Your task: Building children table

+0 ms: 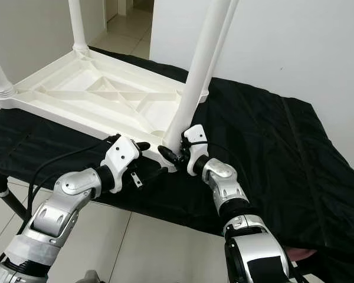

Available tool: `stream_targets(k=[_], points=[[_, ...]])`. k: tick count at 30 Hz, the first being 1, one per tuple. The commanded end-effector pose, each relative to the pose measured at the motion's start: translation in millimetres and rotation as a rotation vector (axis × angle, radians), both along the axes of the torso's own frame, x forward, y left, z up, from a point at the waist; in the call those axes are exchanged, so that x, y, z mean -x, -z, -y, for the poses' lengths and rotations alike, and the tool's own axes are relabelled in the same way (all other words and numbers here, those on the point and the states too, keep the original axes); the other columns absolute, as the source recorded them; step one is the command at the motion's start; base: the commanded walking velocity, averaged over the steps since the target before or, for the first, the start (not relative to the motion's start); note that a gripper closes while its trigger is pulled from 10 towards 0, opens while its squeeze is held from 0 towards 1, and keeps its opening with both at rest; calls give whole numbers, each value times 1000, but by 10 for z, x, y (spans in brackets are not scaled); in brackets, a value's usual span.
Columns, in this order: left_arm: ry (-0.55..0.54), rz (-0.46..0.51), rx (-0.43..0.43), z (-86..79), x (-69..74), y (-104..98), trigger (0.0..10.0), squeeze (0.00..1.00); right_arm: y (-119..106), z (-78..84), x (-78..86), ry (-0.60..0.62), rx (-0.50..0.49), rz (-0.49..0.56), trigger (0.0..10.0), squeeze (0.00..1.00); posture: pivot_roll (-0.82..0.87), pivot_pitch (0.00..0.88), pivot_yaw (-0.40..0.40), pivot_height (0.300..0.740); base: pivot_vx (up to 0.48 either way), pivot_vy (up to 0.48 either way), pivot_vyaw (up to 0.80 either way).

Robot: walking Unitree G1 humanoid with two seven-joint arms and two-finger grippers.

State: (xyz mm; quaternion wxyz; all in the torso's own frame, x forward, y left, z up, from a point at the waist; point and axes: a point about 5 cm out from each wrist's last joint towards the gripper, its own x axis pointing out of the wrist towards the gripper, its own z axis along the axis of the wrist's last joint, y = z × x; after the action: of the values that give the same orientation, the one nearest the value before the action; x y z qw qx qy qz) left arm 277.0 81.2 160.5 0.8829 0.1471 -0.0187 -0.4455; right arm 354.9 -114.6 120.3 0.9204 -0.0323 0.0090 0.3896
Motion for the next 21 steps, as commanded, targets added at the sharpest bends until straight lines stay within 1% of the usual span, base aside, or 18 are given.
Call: stream_targets(k=[1,6,8,9,13,17,19,21], points=[[2,1,-2,33,20,-7,10000,0,31,-24,5,-29,33,-8,0,0,98,0,-136,740,0,0,0],[0,-4,0,33,41,4,10000,0,71,29,18,-20,20,-18,0,0,93,0,-138,740,0,0,0],[-1,-6,1,36,35,6,10000,0,71,56,18,6,17,-9,0,0,90,0,-139,740,0,0,0],[-2,-7,1,39,32,7,10000,0,72,67,15,20,9,-8,10000,0,86,0,-137,740,0,0,0],[-5,-8,1,47,23,13,10000,0,57,91,4,69,-11,4,10000,0,78,0,-137,740,0,0,0],[-57,2,6,30,-42,4,10000,0,55,118,-33,201,52,38,10000,0,70,0,-137,740,0,0,0],[-87,1,14,15,-91,-2,10000,0,48,109,-41,253,45,39,10000,0,64,0,-143,740,0,0,0],[-87,1,14,15,-91,-2,10000,0,48,109,-41,253,45,39,10000,0,64,0,-143,740,0,0,0]])
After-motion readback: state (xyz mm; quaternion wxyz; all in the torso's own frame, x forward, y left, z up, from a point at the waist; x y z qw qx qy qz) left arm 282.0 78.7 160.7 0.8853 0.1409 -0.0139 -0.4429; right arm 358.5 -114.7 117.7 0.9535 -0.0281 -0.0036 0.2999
